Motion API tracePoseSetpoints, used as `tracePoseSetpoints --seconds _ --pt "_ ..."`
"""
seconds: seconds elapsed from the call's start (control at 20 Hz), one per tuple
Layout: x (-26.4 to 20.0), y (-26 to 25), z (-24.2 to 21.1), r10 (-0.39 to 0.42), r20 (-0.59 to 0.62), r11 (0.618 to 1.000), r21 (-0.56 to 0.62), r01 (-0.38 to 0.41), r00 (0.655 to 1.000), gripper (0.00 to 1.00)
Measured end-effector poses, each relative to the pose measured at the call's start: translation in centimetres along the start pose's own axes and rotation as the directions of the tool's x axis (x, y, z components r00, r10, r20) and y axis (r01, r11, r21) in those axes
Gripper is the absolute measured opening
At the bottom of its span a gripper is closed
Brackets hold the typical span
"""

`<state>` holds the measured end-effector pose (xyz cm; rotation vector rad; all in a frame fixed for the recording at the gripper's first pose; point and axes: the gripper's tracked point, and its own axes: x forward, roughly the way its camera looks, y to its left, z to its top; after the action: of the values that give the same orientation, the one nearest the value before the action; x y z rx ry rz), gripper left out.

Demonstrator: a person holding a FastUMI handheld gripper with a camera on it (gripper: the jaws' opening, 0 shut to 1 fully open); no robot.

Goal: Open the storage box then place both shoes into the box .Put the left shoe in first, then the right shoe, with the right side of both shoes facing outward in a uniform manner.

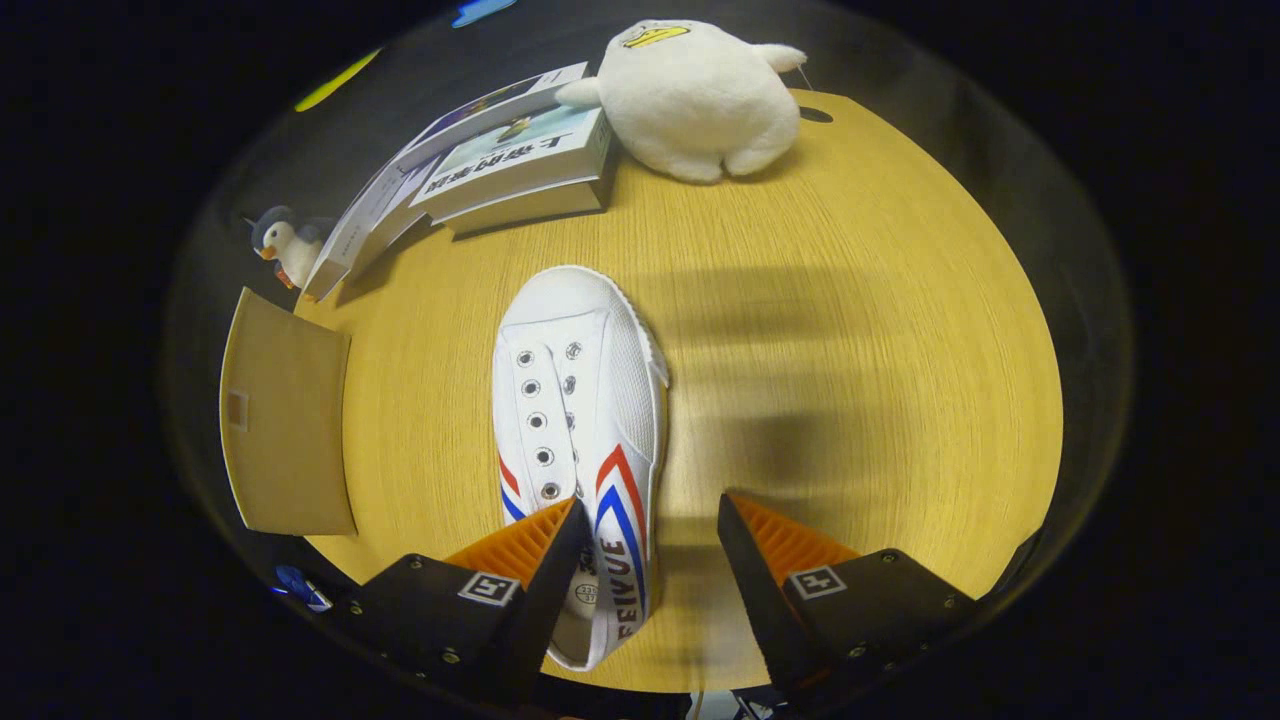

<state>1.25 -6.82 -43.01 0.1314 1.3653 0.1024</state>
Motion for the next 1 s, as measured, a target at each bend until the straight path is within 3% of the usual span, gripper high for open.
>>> tracePoseSetpoints --seconds 0.05,0.2,0.25,0.3,0.4,0.8,1.0 --pt "0.0 0.7 0.0 0.041 -0.007 0.999 0.012 -0.041 0.999 0.82" --pt "-0.2 0.6 0.0 0.031 -0.020 1.000 0.002 -0.031 0.999 0.29" --pt "-0.2 0.5 0.2 0.030 -0.014 0.999 0.021 -0.030 0.999 0.27" --pt "-0.3 0.6 0.1 0.038 -0.007 0.997 0.062 -0.037 0.999 0.14" --pt "-0.9 0.9 0.0 0.060 -0.019 0.992 0.110 -0.058 0.998 0.01" --pt "-4.0 3.1 -0.9 0.131 -0.007 0.971 0.201 -0.127 0.991 0.01" --pt "-6.7 4.6 -0.7 0.138 0.010 0.972 0.189 -0.138 0.990 0.01"
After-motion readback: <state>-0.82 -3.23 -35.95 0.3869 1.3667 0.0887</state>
